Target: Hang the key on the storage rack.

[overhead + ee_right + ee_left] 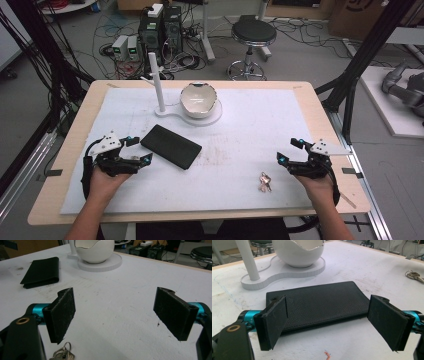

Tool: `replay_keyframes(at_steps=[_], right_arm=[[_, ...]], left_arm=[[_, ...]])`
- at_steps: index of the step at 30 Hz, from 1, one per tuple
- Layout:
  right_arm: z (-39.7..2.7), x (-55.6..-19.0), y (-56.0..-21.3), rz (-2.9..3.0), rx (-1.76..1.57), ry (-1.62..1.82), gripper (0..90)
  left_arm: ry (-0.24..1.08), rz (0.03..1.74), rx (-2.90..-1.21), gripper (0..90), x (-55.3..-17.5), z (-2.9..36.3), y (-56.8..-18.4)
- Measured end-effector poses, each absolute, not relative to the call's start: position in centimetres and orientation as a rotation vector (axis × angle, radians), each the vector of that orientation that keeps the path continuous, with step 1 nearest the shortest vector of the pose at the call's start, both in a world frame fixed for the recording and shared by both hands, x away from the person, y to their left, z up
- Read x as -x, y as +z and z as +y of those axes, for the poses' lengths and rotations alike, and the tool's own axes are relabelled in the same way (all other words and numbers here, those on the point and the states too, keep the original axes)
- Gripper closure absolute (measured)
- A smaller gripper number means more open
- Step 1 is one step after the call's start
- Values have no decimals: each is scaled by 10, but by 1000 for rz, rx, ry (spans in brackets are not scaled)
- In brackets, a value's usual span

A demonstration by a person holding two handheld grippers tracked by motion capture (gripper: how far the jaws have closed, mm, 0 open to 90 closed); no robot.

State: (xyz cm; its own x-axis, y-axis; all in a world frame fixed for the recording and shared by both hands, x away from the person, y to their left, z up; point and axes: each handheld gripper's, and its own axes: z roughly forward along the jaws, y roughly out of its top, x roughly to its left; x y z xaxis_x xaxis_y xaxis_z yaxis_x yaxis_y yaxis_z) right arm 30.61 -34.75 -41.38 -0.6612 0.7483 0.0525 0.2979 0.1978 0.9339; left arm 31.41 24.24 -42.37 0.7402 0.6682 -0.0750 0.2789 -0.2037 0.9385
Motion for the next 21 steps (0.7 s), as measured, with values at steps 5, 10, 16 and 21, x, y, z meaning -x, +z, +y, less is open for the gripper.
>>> replay_keyframes(at_steps=[5, 10, 16, 21], right_arm=[[-348, -306, -414, 2068, -973, 1471, 183], [-350, -303, -412, 2055, -983, 1505, 182], [-344, -300, -411, 2098, -978, 1465, 183], [-339, -300, -412, 2128, -978, 1436, 183]], left_arm=[[419, 737, -1789, 166, -315, 238, -424], [413, 736, -1792, 166, -314, 237, -424], [410, 731, -1781, 166, -315, 240, -424], [412, 735, -1785, 166, -315, 240, -425]])
